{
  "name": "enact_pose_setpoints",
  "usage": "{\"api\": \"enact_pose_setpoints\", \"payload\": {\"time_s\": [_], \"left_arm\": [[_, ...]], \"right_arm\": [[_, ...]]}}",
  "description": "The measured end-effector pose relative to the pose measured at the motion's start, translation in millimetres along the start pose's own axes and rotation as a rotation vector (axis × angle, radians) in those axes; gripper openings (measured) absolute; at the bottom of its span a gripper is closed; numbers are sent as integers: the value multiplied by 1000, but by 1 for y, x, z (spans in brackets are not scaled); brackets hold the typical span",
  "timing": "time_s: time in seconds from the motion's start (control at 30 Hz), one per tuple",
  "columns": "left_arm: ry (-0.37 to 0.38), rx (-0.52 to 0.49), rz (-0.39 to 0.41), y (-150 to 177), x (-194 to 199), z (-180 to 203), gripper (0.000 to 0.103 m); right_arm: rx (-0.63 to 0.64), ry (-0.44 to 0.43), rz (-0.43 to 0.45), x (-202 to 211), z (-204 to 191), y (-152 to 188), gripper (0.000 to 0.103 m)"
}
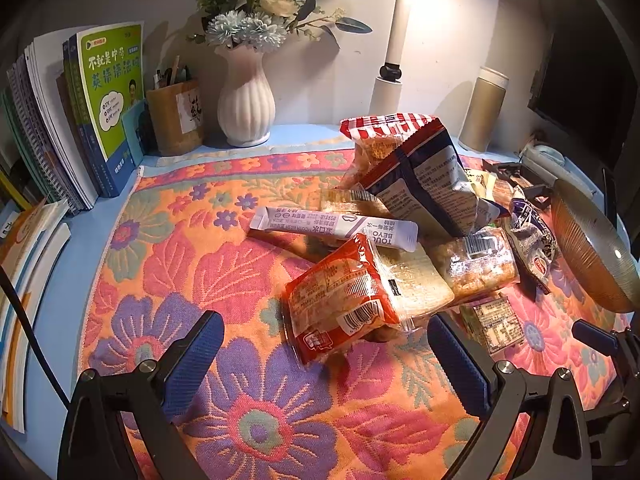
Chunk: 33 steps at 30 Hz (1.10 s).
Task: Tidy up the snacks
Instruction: 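Move both tools over the snack pile toward the wrapped pastries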
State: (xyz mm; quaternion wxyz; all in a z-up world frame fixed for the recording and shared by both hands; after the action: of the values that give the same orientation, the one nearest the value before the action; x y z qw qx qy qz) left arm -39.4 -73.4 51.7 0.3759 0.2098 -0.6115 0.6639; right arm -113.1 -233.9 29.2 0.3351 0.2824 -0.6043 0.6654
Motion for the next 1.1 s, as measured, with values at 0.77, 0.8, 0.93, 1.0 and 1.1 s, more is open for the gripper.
{"api": "enact_pose_setpoints", "payload": {"time_s": [0.77, 0.8, 0.93, 1.0, 1.1], "left_arm": [[12, 22, -14, -4, -6, -2, 102], [14, 23, -16, -5, -7, -2, 101], [18, 29, -26, -6, -10, -4, 101], [23, 32, -32, -6, -12, -5, 101], [42, 44, -45, -7, -15, -8, 101]], "right_arm": [[-16, -27, 10, -3, 3, -2, 103], [-16, -28, 9, -4, 3, -2, 103], [-19, -40, 4, -6, 4, -3, 101], [-19, -42, 4, -7, 5, -4, 101], [-21, -51, 4, -8, 6, -5, 101]]}}
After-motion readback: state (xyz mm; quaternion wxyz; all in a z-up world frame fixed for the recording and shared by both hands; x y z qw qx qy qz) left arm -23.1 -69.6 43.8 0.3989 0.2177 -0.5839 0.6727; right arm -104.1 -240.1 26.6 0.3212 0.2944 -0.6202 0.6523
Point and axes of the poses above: each gripper's, at about its wrist camera, not at the fingertips, and x roughly against the way its jaws point, z to its right, y to its underside, the point moved 1 cm from there along -x, roughly the way its jaws point, and after that the axes turned 7 degrees about x, right-handed, at the moved point
